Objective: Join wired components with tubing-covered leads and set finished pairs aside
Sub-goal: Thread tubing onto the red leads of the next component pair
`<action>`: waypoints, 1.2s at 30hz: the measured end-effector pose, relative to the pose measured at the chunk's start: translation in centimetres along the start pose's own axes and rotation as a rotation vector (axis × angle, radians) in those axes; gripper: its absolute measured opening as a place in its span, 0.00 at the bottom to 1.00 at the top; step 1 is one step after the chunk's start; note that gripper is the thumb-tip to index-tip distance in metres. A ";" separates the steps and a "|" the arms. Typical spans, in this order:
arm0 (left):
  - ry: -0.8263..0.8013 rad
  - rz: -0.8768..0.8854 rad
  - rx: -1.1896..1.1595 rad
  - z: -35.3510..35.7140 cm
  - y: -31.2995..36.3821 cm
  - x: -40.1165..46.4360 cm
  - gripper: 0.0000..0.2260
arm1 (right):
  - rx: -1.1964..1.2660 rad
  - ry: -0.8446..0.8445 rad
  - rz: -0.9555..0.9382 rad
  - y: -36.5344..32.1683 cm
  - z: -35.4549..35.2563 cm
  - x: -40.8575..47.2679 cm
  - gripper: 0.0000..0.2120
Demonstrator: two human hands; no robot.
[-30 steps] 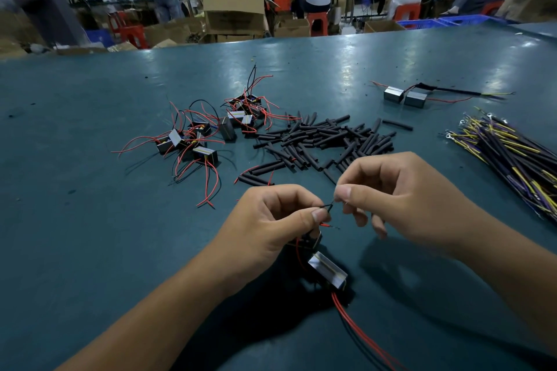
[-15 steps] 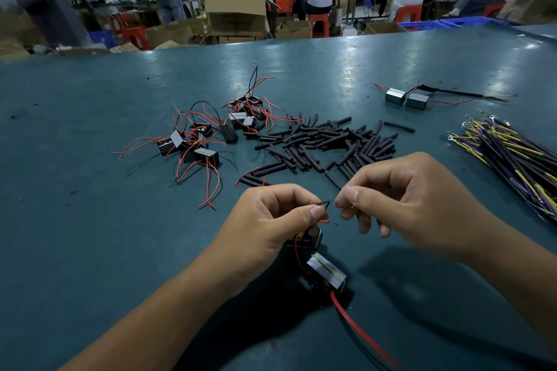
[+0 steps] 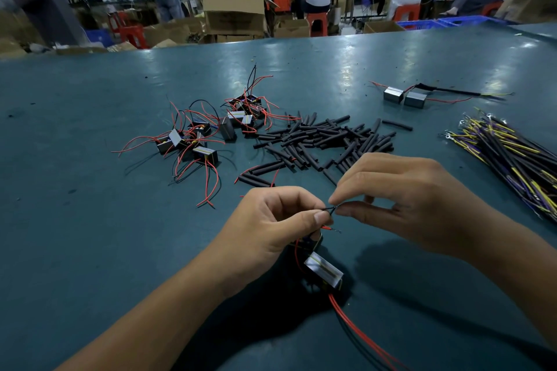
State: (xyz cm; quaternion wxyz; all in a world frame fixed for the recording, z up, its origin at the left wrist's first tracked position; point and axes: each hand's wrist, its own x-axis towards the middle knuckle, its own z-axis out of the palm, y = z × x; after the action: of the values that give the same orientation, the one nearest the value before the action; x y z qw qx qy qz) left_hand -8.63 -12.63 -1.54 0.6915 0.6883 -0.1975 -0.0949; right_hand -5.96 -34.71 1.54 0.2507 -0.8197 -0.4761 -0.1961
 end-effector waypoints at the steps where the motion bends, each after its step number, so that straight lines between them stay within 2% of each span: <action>1: 0.001 -0.001 -0.002 0.0 0.0 0.0 0.04 | -0.001 -0.006 -0.004 0.0 0.0 0.0 0.07; 12: -0.010 0.015 0.008 0.1 -0.1 0.0 0.04 | -0.008 -0.034 -0.009 0.1 -0.3 0.0 0.07; 16: -0.010 0.029 0.012 0.1 -0.1 0.0 0.04 | 0.108 -0.039 0.049 0.1 -0.2 0.0 0.06; 21: -0.001 0.061 0.070 0.1 -0.2 0.0 0.04 | 0.433 -0.082 0.361 0.0 0.2 -0.2 0.08; 25: -0.009 0.077 0.096 0.0 -0.1 0.0 0.04 | 0.555 -0.102 0.466 -0.6 0.4 0.1 0.07; 32: -0.010 0.074 0.067 0.2 -0.2 0.1 0.04 | 0.968 -0.119 0.739 -0.8 1.0 0.3 0.11; 34: -0.007 0.067 0.055 0.2 -0.2 0.1 0.03 | 0.895 -0.063 0.691 -0.5 0.9 0.2 0.09; 36: -0.001 0.058 0.043 0.2 -0.2 0.2 0.03 | 0.567 0.001 0.478 0.0 0.4 0.0 0.03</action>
State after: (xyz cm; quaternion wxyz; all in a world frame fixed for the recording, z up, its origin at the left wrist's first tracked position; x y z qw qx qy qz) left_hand -8.51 -12.85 -1.68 0.6790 0.6968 -0.2198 -0.0710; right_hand -5.97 -34.49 1.24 0.5069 -0.8056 -0.3065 0.0073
